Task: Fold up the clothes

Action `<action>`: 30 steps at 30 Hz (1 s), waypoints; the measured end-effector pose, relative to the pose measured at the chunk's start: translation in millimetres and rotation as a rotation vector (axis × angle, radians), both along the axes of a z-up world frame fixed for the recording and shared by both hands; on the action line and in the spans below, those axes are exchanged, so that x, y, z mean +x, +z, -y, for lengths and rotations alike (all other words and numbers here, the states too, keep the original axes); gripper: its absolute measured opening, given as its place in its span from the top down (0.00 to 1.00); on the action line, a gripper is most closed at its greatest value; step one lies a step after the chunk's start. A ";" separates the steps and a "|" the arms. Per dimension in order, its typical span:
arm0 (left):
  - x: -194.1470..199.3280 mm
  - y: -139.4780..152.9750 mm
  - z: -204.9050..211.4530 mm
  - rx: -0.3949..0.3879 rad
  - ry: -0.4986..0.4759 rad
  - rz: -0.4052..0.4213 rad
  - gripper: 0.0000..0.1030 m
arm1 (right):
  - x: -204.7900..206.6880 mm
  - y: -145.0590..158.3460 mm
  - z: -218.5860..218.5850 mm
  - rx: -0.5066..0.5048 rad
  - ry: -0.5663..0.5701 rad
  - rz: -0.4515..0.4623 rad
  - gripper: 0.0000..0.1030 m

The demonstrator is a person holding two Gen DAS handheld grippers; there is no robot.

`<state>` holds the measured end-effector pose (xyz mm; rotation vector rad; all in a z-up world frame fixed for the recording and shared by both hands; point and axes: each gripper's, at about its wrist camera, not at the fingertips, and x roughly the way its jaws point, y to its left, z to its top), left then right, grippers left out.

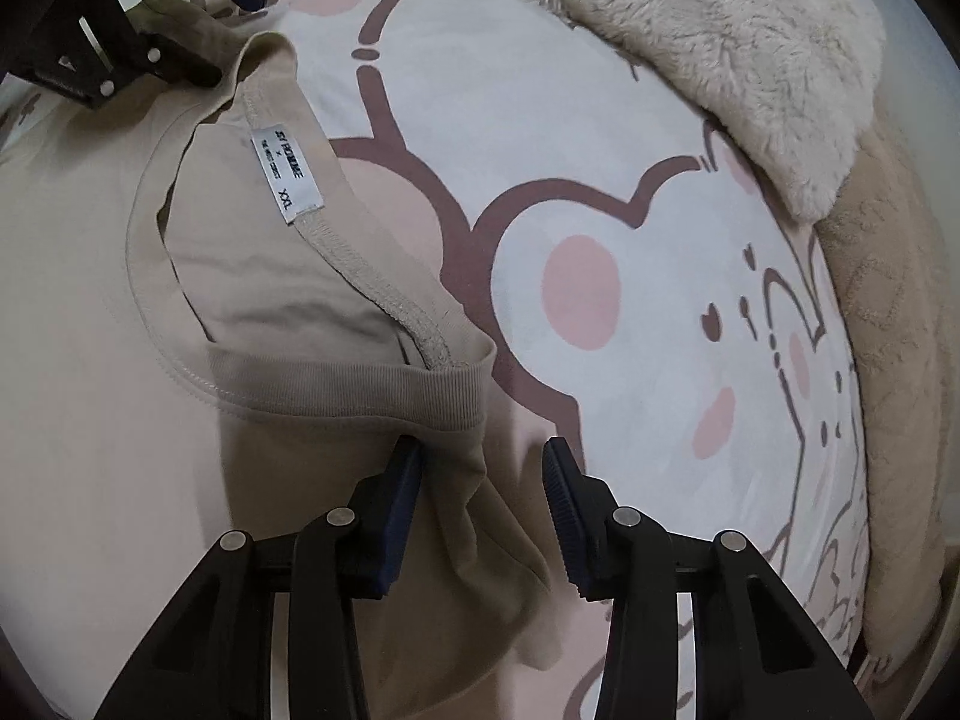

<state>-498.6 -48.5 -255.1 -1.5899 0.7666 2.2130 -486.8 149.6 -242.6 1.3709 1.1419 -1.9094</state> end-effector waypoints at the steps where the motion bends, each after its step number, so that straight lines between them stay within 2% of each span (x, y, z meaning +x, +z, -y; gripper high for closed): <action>1: -3.3 -0.5 2.6 0.013 0.023 0.021 0.48 | -0.4 -2.0 -0.6 -0.004 -0.002 0.004 0.59; 2: -7.2 -1.1 5.4 0.020 0.055 0.041 0.47 | -0.5 -3.4 -1.4 -0.008 -0.005 0.004 0.59; 4: -13.9 -2.8 9.4 0.017 0.116 0.068 0.36 | -0.6 -5.3 -1.7 -0.009 -0.029 0.000 0.59; 5: -16.0 -4.2 9.9 0.007 0.138 0.076 0.36 | -0.4 -6.2 -1.5 -0.009 -0.046 -0.003 0.59; 8: -11.2 -4.7 1.7 -0.050 0.118 0.037 0.36 | 2.9 -8.3 2.3 0.001 -0.074 -0.011 0.59; 9: -6.0 -4.3 -1.1 -0.041 0.103 0.023 0.42 | 5.1 -8.8 4.9 0.008 -0.074 -0.015 0.59; 10: -0.5 -3.9 -3.9 -0.029 0.088 0.010 0.63 | 7.4 -9.3 7.4 0.015 -0.074 -0.018 0.69; 11: 4.9 -3.4 -6.7 -0.018 0.072 -0.003 0.71 | 12.1 -10.8 11.0 0.027 -0.069 -0.033 0.83; 13: 19.4 -5.3 -14.2 -0.038 0.041 -0.074 0.86 | 29.7 -17.2 21.4 0.066 -0.040 -0.102 0.89; 17: 37.6 -0.9 -16.8 -0.041 0.077 -0.188 0.95 | 56.0 -27.8 33.7 0.155 0.013 -0.261 0.93; 21: 56.0 22.1 -16.0 -0.029 0.081 -0.287 0.96 | 53.8 9.1 19.4 0.046 -0.092 -0.280 0.93; 24: 73.9 47.6 -18.8 -0.028 0.060 -0.356 0.96 | 70.1 39.1 14.8 0.014 -0.091 -0.328 0.93; 30: 136.3 108.8 -23.8 -0.005 0.016 -0.473 0.96 | 146.3 101.1 8.3 -0.013 -0.032 -0.464 0.93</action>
